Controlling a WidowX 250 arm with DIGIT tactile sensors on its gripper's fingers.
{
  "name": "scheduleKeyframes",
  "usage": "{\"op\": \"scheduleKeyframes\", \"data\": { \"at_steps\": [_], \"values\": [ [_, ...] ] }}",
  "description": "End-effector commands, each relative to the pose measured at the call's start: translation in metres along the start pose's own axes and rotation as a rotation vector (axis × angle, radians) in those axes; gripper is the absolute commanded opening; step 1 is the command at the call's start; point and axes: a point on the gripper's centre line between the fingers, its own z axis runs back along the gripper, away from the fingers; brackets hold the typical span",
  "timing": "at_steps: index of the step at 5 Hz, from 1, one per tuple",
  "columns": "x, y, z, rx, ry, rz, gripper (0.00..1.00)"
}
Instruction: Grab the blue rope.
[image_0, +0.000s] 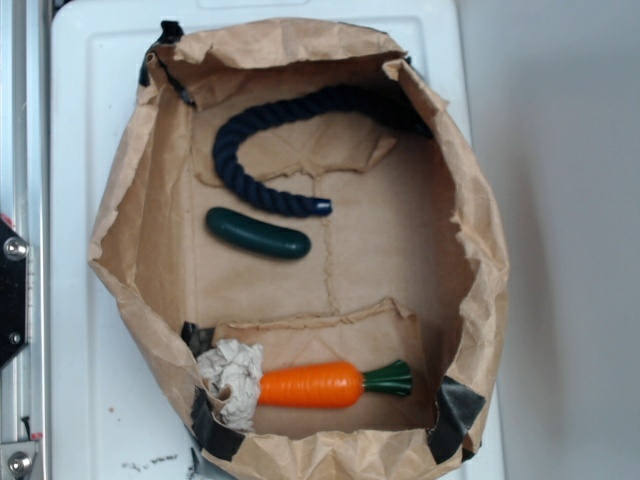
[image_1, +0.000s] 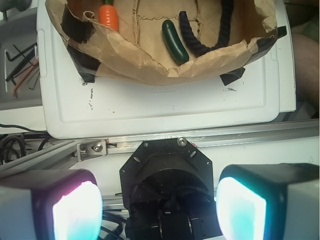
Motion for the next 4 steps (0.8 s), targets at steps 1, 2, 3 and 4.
{"op": "scheduleKeyframes", "data": {
  "at_steps": [1, 2, 3, 4],
  "values": [
    [0.000, 0.000, 0.000, 0.000, 0.000, 0.000, 1.00],
    [0.050, 0.012, -0.007, -0.009, -0.011, 0.045, 1.00],
    [0.099, 0.031, -0.025, -0.037, -0.014, 0.075, 1.00],
    [0.125, 0.048, -0.047, -0.049, -0.055, 0.066, 1.00]
  ]
}}
